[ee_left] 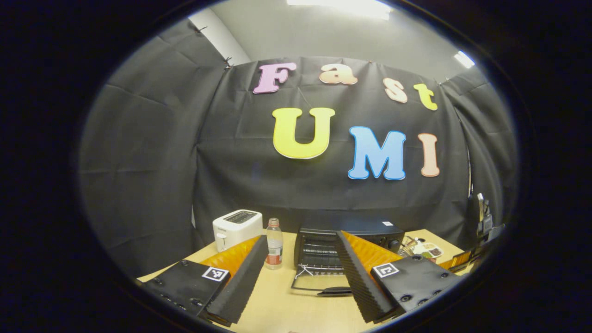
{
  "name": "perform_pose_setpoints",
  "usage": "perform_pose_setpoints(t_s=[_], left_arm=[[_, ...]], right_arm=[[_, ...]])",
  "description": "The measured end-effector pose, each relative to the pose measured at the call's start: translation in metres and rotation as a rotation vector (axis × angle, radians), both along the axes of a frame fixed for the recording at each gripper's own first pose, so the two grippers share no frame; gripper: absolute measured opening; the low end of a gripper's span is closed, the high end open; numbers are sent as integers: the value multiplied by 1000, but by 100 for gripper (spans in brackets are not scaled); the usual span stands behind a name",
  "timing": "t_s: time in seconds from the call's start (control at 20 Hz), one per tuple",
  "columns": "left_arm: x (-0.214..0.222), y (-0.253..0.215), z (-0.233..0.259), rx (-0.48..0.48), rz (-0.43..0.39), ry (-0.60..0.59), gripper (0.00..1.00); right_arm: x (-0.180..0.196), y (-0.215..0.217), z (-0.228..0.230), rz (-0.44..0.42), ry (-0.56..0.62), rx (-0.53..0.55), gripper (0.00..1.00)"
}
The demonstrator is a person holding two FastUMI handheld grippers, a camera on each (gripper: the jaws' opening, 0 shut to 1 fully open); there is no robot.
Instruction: Open the electric oven with the left hand, put the food in, and close the electric oven.
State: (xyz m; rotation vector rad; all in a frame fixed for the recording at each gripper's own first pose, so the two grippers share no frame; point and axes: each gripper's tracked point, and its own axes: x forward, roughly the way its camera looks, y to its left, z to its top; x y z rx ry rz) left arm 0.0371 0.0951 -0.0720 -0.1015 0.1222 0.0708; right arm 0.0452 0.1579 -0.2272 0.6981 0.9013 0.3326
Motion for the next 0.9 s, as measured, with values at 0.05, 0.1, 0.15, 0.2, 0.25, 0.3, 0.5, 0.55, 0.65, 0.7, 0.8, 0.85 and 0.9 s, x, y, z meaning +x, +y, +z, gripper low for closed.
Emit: perform_pose_setpoints(t_s=[0.05,0.1,0.15,0.2,0.25,0.3,0.5,0.55,0.65,0.7,0.8,0.85,0.9], left_arm=[[4,3,-1,1,-2,1,97],[10,9,-4,3,-4,4,97],[14,15,-6,5,-3,6,100],[18,21,-7,4,-2,8,98],[22,26,-9,0,-1,11,97],[25,31,-11,-3,1,12,100],[35,56,-14,27,12,15,97],[37,63,-15,32,16,19,97],[41,74,-19,37,26,31,97],[42,79,-20,40,32,35,97],[41,89,-25,50,43,48,97],[40,94,-29,55,46,59,97],[40,98,-31,60,49,68,100]], right_arm=[[9,9,2,-10,-6,14,10],[18,17,4,-16,-11,28,10],[26,25,5,-23,-18,40,10],[34,34,5,-30,-21,50,10],[42,43,4,-36,-25,61,10],[51,51,4,-45,-31,75,10],[86,87,0,-80,-66,123,10],[92,94,-3,-86,-68,129,10],[104,107,-9,-102,-70,132,10],[111,111,-14,-115,-77,130,10],[125,121,-28,-142,-74,128,10],[131,125,-34,-152,-65,134,10],[138,128,-40,-163,-63,141,10]])
